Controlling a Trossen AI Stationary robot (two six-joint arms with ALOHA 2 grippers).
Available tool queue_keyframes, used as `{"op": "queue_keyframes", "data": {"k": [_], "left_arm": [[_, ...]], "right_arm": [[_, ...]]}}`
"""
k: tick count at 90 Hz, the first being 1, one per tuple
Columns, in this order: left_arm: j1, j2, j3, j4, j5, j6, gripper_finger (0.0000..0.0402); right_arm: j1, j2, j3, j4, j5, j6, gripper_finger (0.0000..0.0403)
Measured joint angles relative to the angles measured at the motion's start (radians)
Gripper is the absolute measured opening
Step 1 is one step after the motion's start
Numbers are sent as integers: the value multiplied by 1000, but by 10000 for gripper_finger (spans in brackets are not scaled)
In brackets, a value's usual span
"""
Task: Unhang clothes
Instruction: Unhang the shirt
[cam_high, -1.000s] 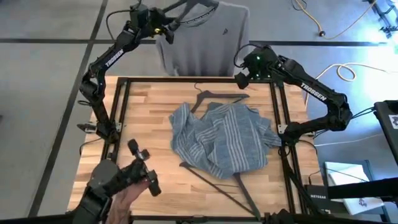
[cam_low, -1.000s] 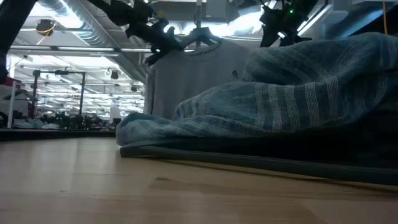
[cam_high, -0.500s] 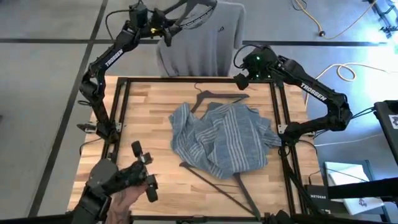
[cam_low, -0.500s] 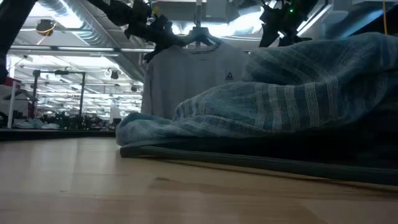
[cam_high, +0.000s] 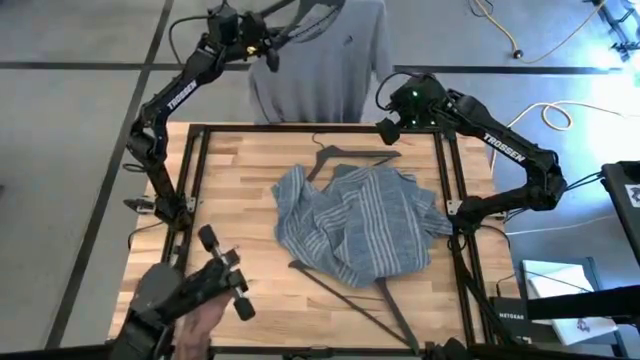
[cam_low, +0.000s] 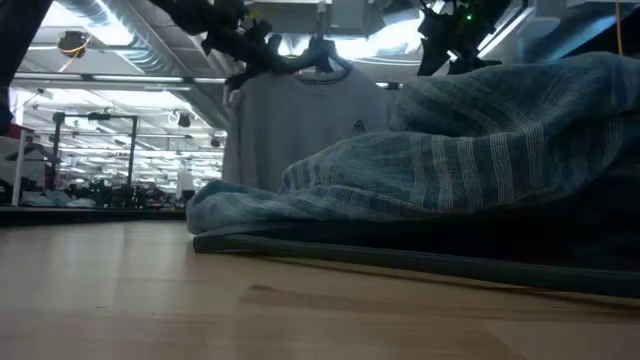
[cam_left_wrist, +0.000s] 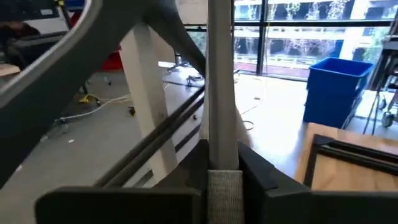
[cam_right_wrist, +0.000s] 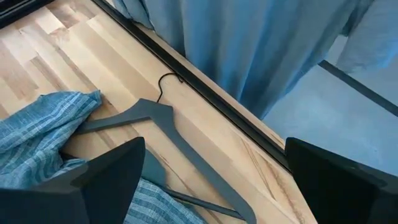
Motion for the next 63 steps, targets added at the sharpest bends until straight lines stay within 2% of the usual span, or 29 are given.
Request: {"op": "queue_keyframes", "data": {"k": [43,63], "left_arm": [[7,-4,61,-19,57,-8,27],[15,-4,63,-164,62,23,27]], "right_arm": [[1,0,0,1,-7,8,367],[1,0,0,-1,-7,5,367]]}}
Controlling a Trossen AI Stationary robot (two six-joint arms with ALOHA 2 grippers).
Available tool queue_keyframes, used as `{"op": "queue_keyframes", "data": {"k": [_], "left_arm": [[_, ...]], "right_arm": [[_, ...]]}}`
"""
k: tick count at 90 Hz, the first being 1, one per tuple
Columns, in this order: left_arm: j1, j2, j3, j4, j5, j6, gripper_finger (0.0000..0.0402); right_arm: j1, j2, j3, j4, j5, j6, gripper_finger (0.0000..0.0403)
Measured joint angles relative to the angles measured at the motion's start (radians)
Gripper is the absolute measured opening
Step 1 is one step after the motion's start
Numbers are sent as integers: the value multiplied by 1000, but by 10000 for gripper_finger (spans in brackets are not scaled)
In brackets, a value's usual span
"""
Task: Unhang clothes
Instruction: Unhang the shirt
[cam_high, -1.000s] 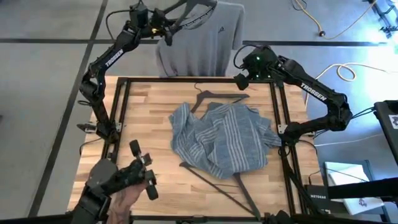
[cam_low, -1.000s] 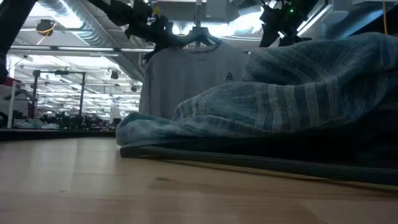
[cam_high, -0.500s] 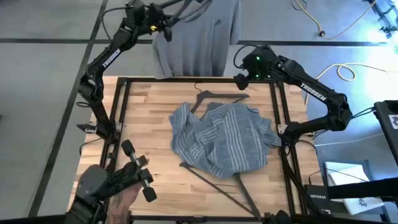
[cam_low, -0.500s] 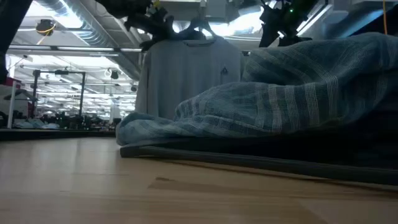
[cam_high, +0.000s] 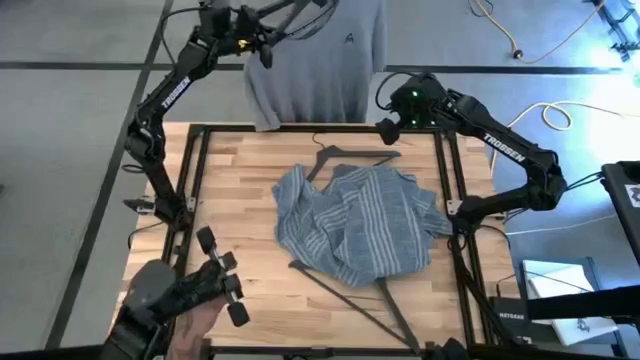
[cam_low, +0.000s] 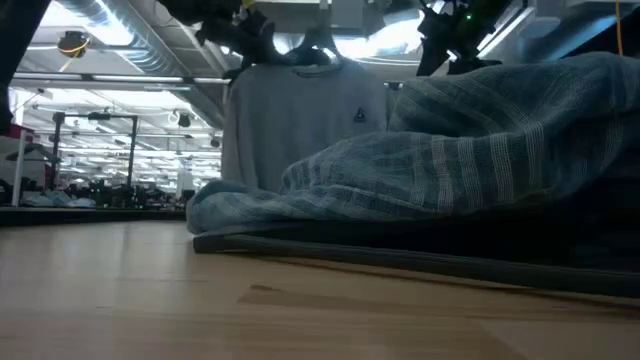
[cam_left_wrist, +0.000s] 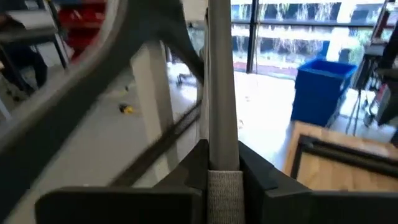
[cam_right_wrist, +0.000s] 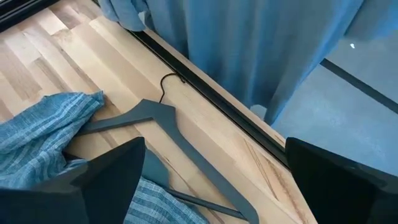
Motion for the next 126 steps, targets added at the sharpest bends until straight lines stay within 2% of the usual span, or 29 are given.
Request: {"op": "queue_keyframes", "data": {"k": [20,126], "left_arm": [[1,-3,1,-82,19,68,27],[60,-93,10,-84,20,103,27]], "right_arm": [[0,0,0,-3,-2,-14,367],[-1,0,0,-6,-17,5,367]]}}
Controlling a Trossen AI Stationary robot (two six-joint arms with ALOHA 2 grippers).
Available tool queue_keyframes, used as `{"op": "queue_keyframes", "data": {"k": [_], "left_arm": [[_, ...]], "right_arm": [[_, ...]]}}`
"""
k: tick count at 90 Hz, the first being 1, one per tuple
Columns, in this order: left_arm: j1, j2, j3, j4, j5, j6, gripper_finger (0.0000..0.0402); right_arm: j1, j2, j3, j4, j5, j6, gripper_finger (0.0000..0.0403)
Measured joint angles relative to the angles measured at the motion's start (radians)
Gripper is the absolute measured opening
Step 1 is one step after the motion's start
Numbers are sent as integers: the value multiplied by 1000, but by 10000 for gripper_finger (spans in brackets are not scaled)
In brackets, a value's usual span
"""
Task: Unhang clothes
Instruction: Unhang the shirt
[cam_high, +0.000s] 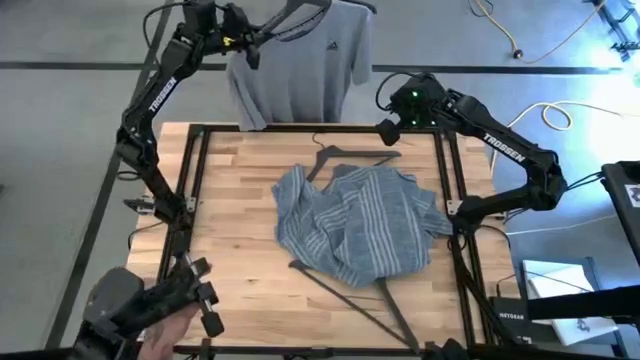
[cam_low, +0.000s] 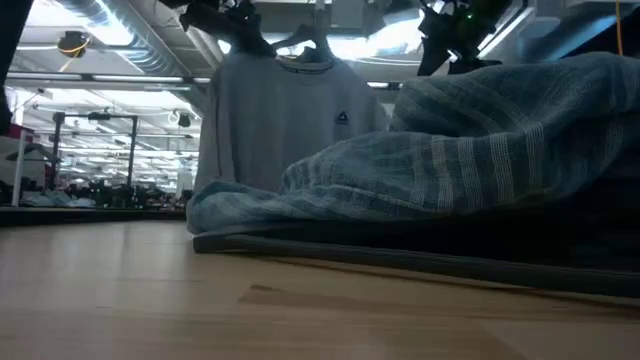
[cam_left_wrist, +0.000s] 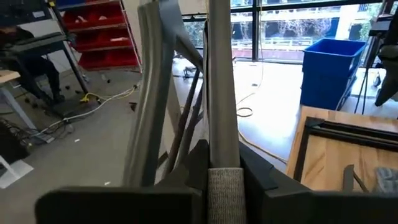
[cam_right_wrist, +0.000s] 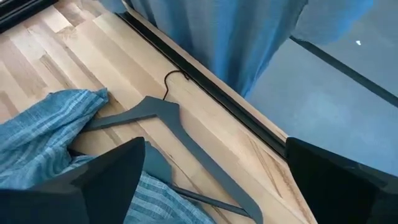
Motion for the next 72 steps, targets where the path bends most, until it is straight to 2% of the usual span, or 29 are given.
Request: {"op": "queue_keyframes", "data": {"k": [10,27,72], "left_arm": [[17,-24,3,-11,11,2,27],[28,-71,4,-161,-8,91,27],[29,-178,4,-366,-5,120,27]], "right_arm": [[0,0,0,12,0,0,367],[0,0,0,11,0,1,367],[0,0,0,12,-13,0,367]]}}
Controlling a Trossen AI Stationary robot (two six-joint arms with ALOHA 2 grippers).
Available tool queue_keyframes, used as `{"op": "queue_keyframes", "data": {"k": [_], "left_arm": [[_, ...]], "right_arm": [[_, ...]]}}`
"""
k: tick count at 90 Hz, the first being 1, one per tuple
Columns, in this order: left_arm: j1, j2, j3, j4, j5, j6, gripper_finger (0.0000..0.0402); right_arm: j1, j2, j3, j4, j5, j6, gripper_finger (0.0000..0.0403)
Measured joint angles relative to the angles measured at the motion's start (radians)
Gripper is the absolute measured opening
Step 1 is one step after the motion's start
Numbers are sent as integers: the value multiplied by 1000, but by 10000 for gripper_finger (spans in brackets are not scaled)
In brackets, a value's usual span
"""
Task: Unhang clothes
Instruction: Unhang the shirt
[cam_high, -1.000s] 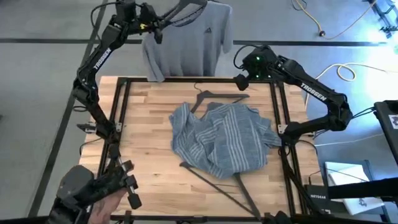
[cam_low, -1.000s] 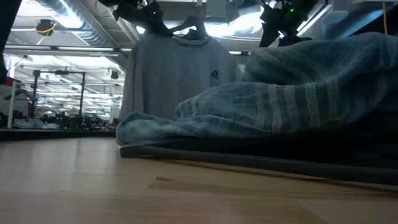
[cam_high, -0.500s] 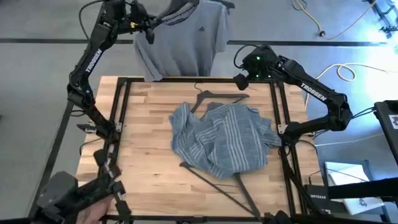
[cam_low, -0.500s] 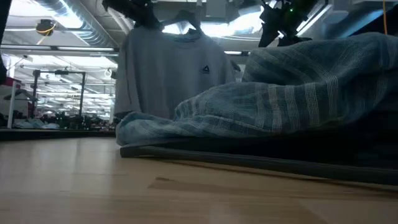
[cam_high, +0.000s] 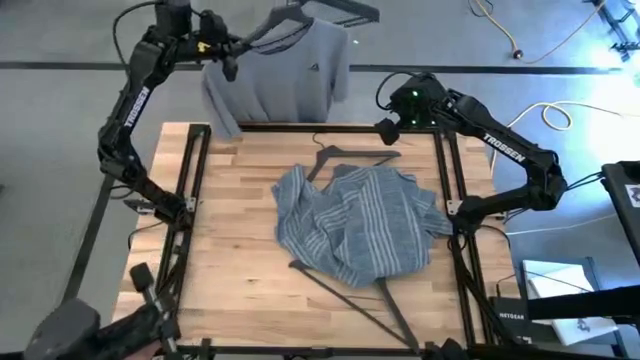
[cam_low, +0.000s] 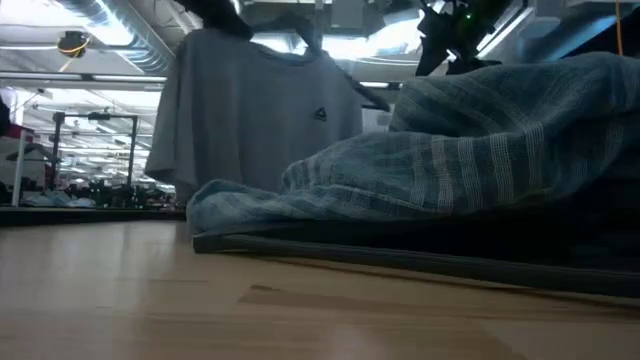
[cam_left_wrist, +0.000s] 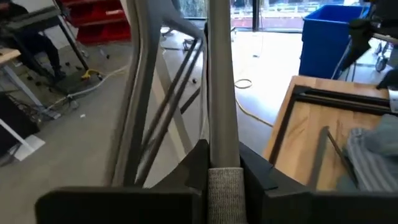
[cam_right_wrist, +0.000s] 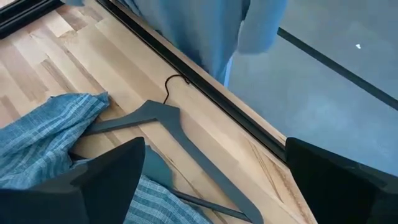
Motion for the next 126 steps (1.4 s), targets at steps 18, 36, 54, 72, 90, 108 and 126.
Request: {"op": "queue_keyframes", "data": {"k": [18,36,54,72,90,108,126], "left_arm": [[-16,-25,0,-93,64,4,27],[-70,-46,0,-210,167,-18,27],[-129,-110,0,-299,155,-37,27],[-219,-195,0,-304,153,-125,26],[-348,-301,1,-322,87,-187,26],[-495,-396,0,-425,-8,-216,26],[-611,-523,0,-486,-97,-290,26]], "right_arm": [[1,0,0,0,-11,-2,367],[0,-7,8,71,-224,-95,364],[57,-27,127,237,-332,-159,323],[128,-22,170,396,-371,-235,294],[241,-5,166,523,-381,-260,289],[397,3,167,609,-278,-189,289],[541,40,167,710,-153,17,289]]}}
